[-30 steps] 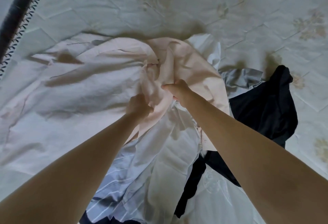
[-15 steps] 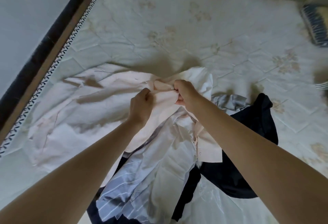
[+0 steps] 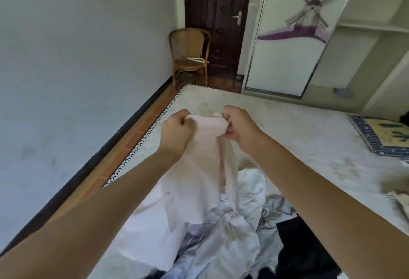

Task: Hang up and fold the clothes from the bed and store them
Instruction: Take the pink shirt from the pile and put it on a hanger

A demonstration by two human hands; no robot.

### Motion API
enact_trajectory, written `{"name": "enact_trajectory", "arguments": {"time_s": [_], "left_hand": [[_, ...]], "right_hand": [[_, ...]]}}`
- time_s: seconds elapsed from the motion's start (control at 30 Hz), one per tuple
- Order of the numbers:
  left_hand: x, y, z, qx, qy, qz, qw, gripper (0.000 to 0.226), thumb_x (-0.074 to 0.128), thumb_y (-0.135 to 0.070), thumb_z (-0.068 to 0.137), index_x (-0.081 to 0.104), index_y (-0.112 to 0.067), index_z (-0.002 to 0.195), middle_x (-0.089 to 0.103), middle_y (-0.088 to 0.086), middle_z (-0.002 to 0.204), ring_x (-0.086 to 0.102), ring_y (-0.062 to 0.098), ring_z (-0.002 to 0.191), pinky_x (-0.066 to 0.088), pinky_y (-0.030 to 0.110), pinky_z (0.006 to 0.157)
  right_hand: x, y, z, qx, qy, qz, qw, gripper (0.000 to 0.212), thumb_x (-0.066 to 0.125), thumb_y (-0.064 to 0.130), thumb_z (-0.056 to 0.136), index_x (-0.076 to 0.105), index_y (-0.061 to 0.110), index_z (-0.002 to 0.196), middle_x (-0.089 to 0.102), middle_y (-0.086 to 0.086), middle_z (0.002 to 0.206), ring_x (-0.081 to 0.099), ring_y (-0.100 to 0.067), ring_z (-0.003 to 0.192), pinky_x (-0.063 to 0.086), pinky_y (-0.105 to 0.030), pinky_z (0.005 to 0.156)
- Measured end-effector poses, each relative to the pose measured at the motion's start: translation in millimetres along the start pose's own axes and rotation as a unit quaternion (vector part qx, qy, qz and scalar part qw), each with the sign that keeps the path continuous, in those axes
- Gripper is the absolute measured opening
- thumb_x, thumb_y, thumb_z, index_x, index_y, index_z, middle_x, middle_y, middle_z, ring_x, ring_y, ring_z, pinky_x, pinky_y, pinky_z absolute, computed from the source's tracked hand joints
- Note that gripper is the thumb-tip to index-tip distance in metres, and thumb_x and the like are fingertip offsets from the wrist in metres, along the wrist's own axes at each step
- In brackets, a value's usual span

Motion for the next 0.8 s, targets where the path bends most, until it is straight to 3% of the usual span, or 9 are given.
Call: {"name": "enact_trajectory", "arguments": {"time_s": [0.1,0.2,0.3,0.47,0.57,0.8], "left_hand": [[-44,-52,-6,0.032,-0.022,-0.025,0.999,0.021,0.046,-0.012,0.085,0.048,-0.014,0.065,0.042,-0.001,0.061,0.037,0.016,0.058,0.031,0.028,0.048],[-88,-107,-23,0.065,-0.039,-0.042,0.996,0.018,0.045,-0.021,0.079,0.044,-0.017,0.062,0.04,-0.003,0.059,0.035,0.014,0.058,0.028,0.023,0.046],[-133,-156,-45,0.098,-0.07,-0.035,0.992,0.013,0.041,-0.025,0.07,0.042,-0.015,0.062,0.038,-0.004,0.06,0.033,0.014,0.059,0.024,0.021,0.045],[-209,-207,-92,0.133,-0.12,-0.043,0.983,0.013,0.045,-0.021,0.072,0.042,-0.02,0.058,0.038,-0.012,0.053,0.035,0.014,0.061,0.026,0.029,0.053],[-251,-220,-122,0.142,-0.142,-0.044,0.979,0.012,0.044,-0.021,0.069,0.042,-0.021,0.057,0.038,-0.013,0.052,0.035,0.015,0.06,0.026,0.03,0.055],[-360,-218,-178,0.135,-0.208,-0.013,0.969,0.028,0.046,-0.008,0.082,0.039,-0.021,0.058,0.035,-0.014,0.05,0.032,0.011,0.054,0.023,0.028,0.053]], "right_hand": [[17,55,-36,-0.053,0.021,-0.009,0.998,0.037,0.041,0.004,0.086,0.056,0.015,0.055,0.058,-0.002,0.061,0.055,-0.016,0.057,0.047,-0.025,0.059],[33,106,-80,-0.102,0.048,-0.01,0.994,0.029,0.038,0.003,0.086,0.06,0.01,0.068,0.062,-0.009,0.077,0.057,-0.02,0.069,0.05,-0.025,0.06],[51,148,-129,-0.165,0.095,-0.006,0.982,0.031,0.034,0.002,0.086,0.056,0.008,0.065,0.055,-0.011,0.073,0.052,-0.019,0.064,0.047,-0.023,0.054],[88,189,-198,-0.229,0.167,0.003,0.959,0.026,0.039,0.009,0.073,0.058,0.01,0.055,0.05,-0.011,0.071,0.046,-0.022,0.068,0.042,-0.028,0.063],[119,203,-237,-0.253,0.229,-0.004,0.94,0.028,0.037,0.007,0.076,0.053,0.01,0.053,0.047,-0.006,0.063,0.044,-0.017,0.058,0.041,-0.021,0.053],[213,214,-302,-0.263,0.305,-0.002,0.915,0.03,0.031,0.002,0.08,0.05,0.008,0.057,0.047,-0.002,0.053,0.046,-0.016,0.05,0.043,-0.023,0.052]]}}
Point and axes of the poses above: each hand's wrist, its own z-axis towards the middle knuckle, its own x-axis out of the palm, y = z × x, the point moved 2 cm from there along z, towards the middle knuckle
